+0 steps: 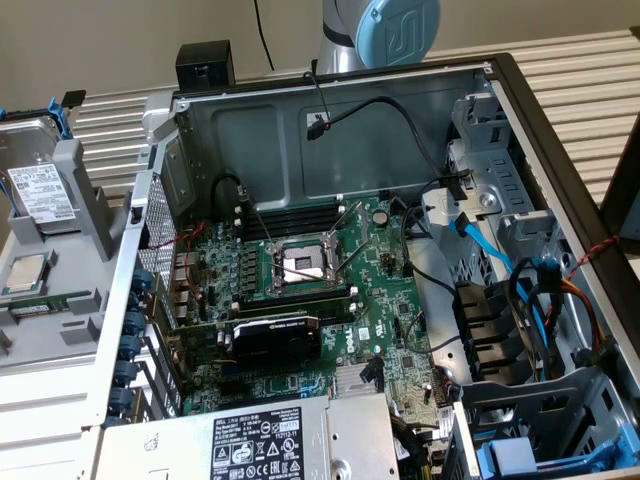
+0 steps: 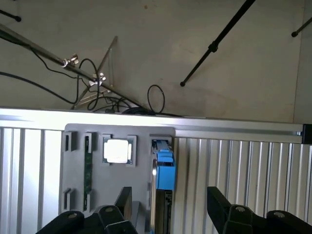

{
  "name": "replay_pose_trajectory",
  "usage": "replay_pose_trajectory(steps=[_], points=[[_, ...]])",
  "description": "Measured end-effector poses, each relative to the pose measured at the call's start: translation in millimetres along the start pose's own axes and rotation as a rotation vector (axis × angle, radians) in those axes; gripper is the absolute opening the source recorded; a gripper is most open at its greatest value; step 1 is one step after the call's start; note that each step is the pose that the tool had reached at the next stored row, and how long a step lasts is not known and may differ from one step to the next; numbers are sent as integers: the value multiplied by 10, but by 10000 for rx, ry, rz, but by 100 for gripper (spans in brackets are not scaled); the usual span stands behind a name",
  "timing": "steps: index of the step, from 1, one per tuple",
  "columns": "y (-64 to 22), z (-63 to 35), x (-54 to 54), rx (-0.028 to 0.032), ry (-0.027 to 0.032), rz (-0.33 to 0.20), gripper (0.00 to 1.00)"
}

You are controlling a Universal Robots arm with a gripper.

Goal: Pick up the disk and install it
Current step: 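Pick up the disk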

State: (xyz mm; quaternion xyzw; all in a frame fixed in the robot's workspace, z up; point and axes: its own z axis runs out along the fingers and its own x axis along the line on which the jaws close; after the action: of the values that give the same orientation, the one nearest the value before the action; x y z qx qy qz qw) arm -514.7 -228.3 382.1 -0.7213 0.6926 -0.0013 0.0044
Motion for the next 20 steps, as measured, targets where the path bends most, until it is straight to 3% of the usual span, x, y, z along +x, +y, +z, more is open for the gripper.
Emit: replay_pose_trajectory(steps=[1,12,20], points=[[0,18,0,1,0,0,72],[-6,219,22,-2,0,1,72],[-46,364,97,-46,-5,2,72]])
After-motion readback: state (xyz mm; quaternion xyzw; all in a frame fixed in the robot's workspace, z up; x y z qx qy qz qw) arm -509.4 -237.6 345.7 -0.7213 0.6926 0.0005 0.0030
